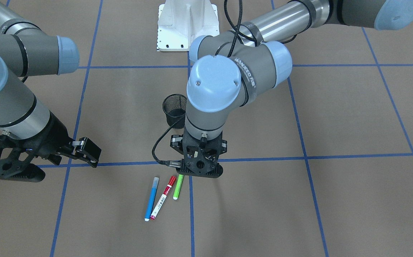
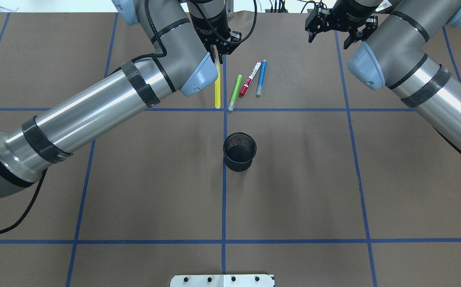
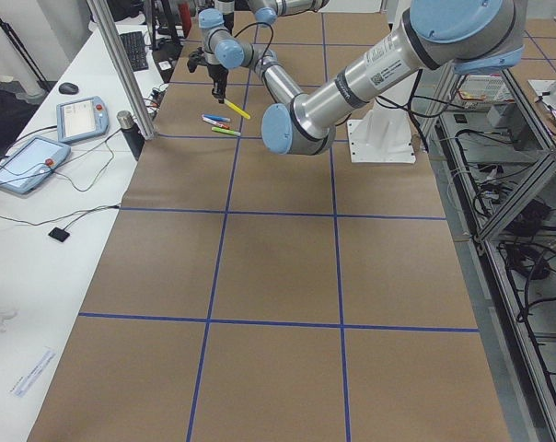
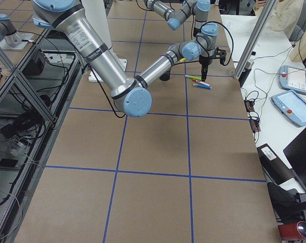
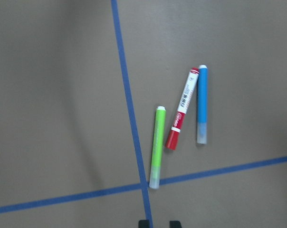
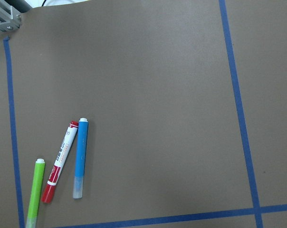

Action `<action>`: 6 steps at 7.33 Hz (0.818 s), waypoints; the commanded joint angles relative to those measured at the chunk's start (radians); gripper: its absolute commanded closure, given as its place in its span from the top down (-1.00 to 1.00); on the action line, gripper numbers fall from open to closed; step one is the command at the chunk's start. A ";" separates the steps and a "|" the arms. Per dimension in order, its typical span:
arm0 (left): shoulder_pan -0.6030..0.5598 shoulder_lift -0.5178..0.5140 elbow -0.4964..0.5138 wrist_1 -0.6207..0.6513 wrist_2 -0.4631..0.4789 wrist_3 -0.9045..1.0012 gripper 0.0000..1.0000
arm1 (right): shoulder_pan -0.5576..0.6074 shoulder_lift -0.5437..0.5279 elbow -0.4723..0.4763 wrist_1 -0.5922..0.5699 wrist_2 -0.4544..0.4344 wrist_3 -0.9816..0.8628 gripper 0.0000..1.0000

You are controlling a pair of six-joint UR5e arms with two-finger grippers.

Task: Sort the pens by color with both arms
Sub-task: 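Lift the yellow highlighter and set it beside the green highlighter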

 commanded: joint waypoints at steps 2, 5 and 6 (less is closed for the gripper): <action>0.019 -0.041 0.216 -0.140 0.003 0.025 -0.76 | -0.002 -0.002 0.017 0.000 -0.005 0.005 0.97; 0.070 -0.043 0.276 -0.224 0.037 0.022 -0.69 | -0.003 -0.002 0.017 0.000 -0.013 0.005 0.97; 0.073 -0.043 0.280 -0.237 0.042 0.019 -0.66 | -0.003 -0.002 0.016 0.000 -0.013 0.005 0.97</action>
